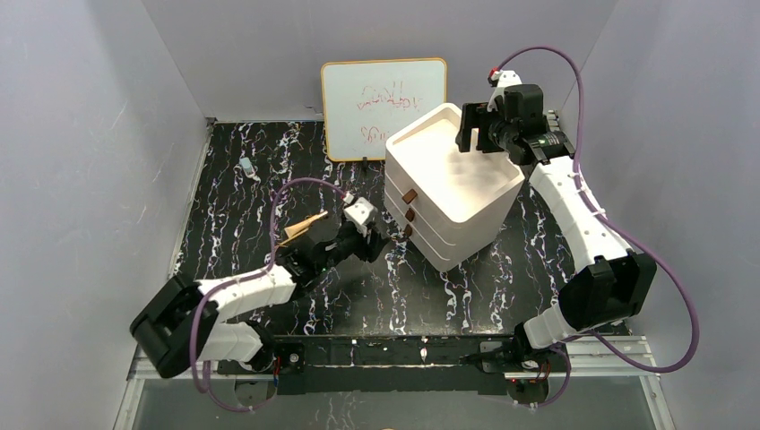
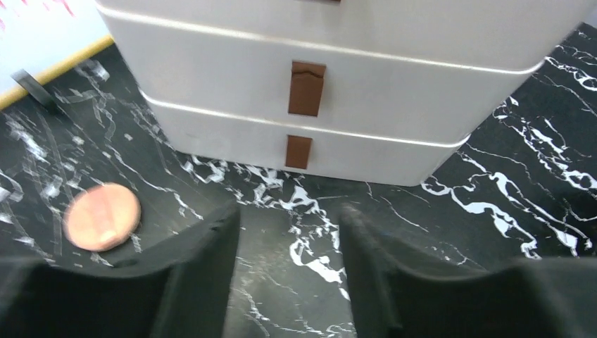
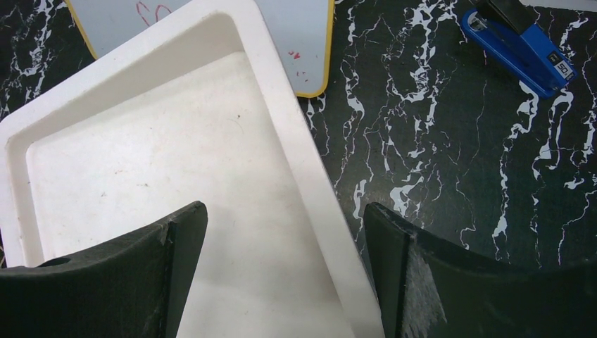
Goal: Organize the makeup
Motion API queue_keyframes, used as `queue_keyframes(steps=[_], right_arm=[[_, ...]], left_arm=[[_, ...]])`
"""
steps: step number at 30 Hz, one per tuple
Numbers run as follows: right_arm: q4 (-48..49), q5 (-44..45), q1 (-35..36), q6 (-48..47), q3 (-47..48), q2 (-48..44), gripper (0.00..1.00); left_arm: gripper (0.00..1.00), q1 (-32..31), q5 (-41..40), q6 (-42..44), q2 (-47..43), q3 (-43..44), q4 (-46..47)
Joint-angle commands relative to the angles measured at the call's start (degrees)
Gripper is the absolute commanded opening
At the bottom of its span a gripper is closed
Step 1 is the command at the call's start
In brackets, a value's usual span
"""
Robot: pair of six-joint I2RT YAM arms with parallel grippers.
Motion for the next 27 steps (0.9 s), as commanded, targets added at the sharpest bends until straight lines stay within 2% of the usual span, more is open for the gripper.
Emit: queue_keyframes(steps=[1, 6, 19, 21, 27], right_arm=[[-1.1, -3.5, 2.5, 2.5, -1.4, -0.6, 0.89], [-1.5, -2.3, 2.8, 2.1, -1.6, -1.2, 0.89], [-1.1, -1.8, 2.7, 1.8, -2.1, -1.1, 0.89], [-1.1, -1.8, 2.7, 1.9, -2.1, -1.0, 0.89], [-1.0, -1.9, 2.8, 1.7, -2.6, -1.1, 0.89]], left_arm=[[0.57, 0.1, 1.2, -1.2, 8.2, 3.7, 3.7], [0.66, -0.6, -0.1, -1.4, 16.6, 8.2, 11.4], [0.63, -0.9, -2.6, -1.9, 28.1, 15.2, 22.8], [0.58, -0.9, -2.8, -2.4, 29.3, 15.5, 24.5], [0.25, -0.8, -2.8, -2.7, 31.3, 16.0, 27.8]])
